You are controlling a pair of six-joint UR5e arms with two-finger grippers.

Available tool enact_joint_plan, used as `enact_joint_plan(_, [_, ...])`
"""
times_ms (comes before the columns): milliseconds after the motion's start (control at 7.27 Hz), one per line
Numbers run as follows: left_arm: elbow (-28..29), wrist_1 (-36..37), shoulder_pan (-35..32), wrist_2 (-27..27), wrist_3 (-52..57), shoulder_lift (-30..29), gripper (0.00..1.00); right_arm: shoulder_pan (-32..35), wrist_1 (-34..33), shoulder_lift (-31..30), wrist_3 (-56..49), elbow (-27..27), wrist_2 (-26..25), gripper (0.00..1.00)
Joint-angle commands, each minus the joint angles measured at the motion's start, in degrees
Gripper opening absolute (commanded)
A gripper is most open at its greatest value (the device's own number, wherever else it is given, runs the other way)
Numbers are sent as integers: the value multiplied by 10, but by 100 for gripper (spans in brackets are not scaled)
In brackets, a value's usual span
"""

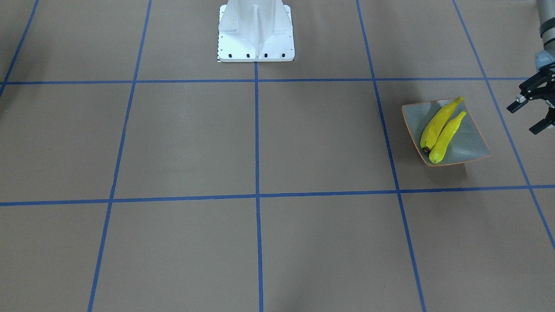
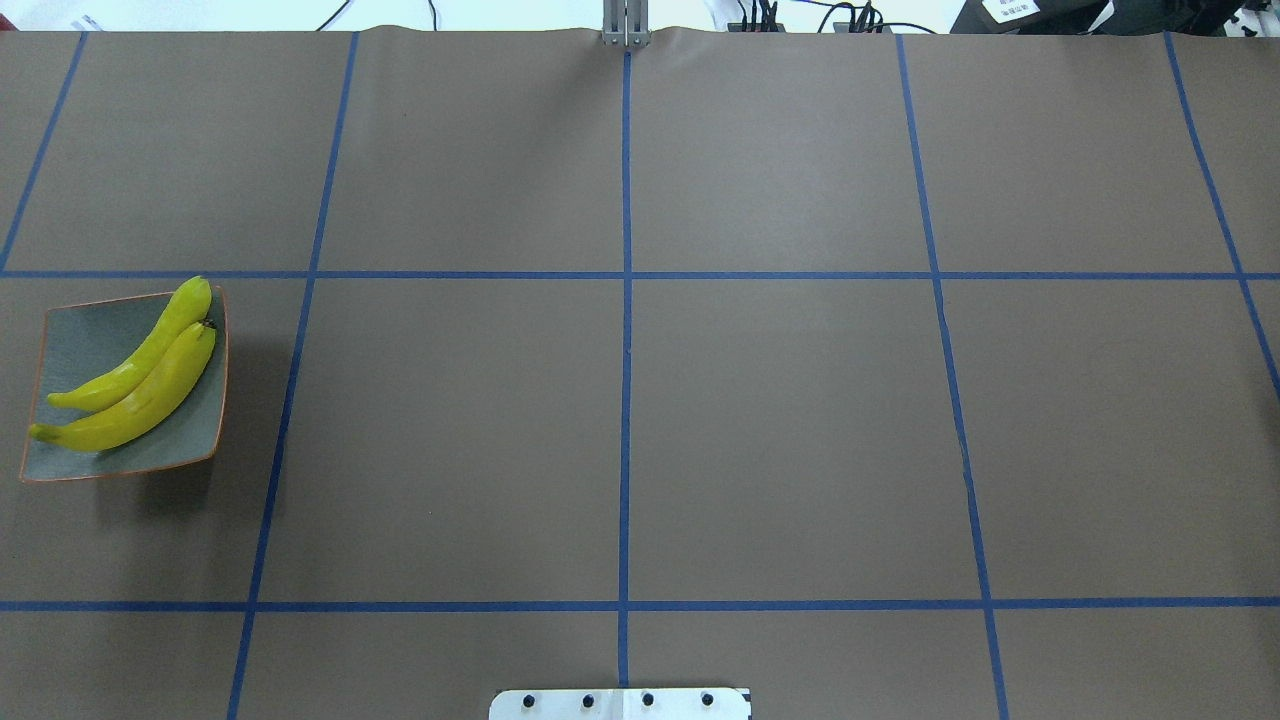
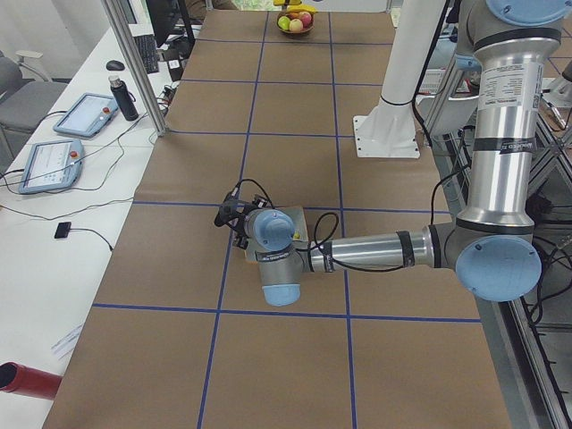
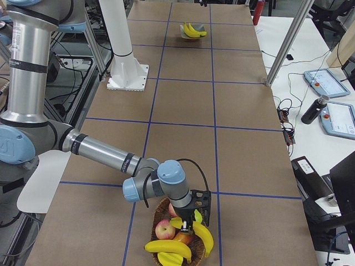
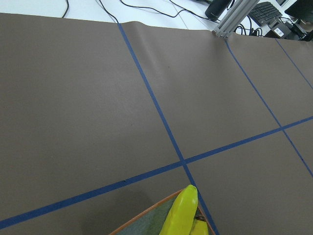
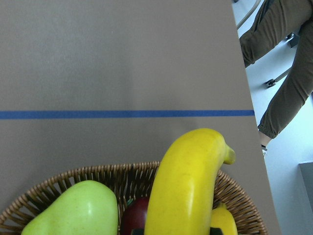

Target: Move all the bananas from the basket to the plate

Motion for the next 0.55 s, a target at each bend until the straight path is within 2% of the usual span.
enact_joint_plan(0, [-1,8,1,3,-76,-41,100,12,-72,2,4,89,5,0])
enact_joint_plan(275, [-3,20,2,4,-163,-96,100,12,-165,15,72,189,39,0])
enact_joint_plan(413, [-9,20,9,10,-231,-129,100,12,-169,21,106,201,80,0])
